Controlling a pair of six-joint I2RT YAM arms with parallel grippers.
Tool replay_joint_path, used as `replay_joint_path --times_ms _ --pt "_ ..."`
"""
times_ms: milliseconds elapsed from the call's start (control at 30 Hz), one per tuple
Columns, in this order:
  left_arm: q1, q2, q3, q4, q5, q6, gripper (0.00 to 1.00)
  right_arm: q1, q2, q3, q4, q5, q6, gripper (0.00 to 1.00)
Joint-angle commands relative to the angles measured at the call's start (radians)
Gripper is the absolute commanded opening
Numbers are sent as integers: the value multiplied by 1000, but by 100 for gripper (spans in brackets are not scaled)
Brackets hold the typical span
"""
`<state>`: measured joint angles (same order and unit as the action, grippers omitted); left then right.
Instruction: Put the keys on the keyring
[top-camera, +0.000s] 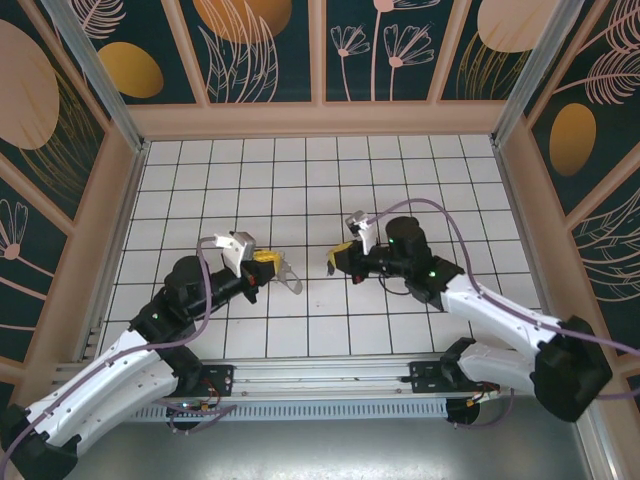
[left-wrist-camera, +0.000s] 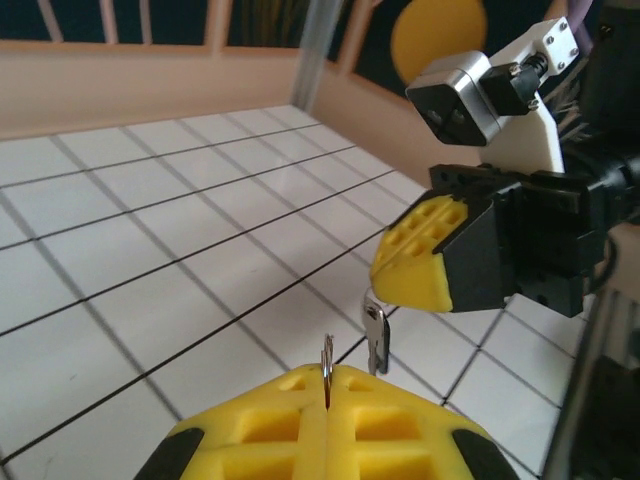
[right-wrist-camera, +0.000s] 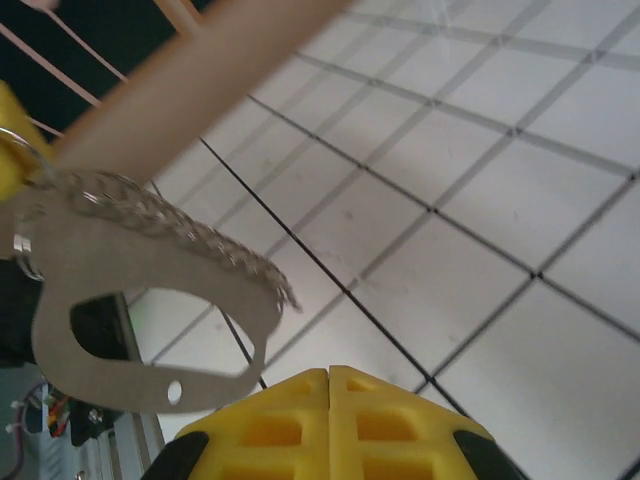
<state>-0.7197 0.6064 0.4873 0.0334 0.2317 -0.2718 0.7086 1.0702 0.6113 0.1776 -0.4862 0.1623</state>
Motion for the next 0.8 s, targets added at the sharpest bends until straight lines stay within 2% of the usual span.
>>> replay_joint_path --times_ms 0,133,300,467,767 --pt "4 6 70 42 160 51 0 5 -101 -57 246 -61 -31 0" --pt "4 25 80 98 275 53 0 5 -180 -129 458 -172 -49 0" --pt "1 48 94 140 392 79 0 5 -187 -172 667 -275 -11 0" --pt "-12 80 120 115 404 135 0 5 -159 -155 692 -298 56 0" --pt "-38 138 126 174 458 172 0 30 -168 -208 752 -293 69 0"
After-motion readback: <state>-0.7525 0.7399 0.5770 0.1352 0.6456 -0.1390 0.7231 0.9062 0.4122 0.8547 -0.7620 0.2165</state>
